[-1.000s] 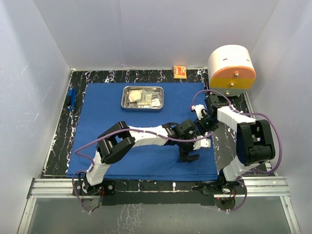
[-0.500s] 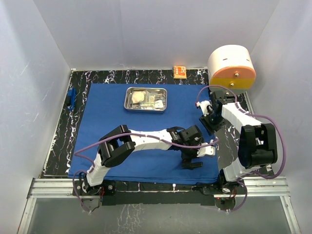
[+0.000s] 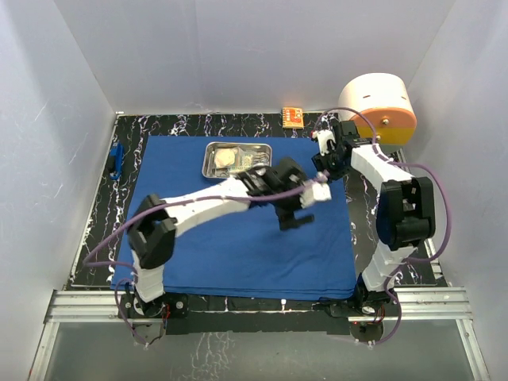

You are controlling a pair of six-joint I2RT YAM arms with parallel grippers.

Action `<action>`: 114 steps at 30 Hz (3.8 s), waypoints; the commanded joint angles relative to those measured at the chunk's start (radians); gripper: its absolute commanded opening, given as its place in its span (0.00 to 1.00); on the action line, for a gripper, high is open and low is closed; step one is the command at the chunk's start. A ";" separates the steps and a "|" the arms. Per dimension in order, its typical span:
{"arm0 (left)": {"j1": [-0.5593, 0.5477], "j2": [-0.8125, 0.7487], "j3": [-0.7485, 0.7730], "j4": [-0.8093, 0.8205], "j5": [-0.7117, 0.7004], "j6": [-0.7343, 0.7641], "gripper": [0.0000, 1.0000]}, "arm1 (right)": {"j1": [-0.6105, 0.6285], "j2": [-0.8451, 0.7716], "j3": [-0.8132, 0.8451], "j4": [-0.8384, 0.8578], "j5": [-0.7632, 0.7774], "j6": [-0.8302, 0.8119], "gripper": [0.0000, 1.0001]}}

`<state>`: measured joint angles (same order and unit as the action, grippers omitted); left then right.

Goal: Open and lay out the surgical kit
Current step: Smooth out the surgical kit at the center of the board.

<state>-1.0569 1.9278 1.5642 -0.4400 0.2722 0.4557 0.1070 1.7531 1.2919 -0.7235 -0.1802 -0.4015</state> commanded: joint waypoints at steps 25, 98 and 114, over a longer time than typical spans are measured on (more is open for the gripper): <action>1.059 0.083 0.008 0.244 -0.051 -0.272 0.96 | 0.048 0.351 0.310 0.296 0.028 0.135 0.42; 1.144 0.298 -0.100 0.291 -0.198 -0.334 0.92 | 0.030 0.917 0.871 0.125 0.123 0.033 0.30; 1.143 0.368 0.029 0.230 -0.194 -0.326 0.92 | 0.029 0.942 0.925 0.117 0.141 -0.007 0.30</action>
<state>0.0803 2.2288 1.6024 -0.0769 0.1070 0.1272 0.1524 2.5610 2.2318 -0.5240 -0.1452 -0.3500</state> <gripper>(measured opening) 0.925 0.305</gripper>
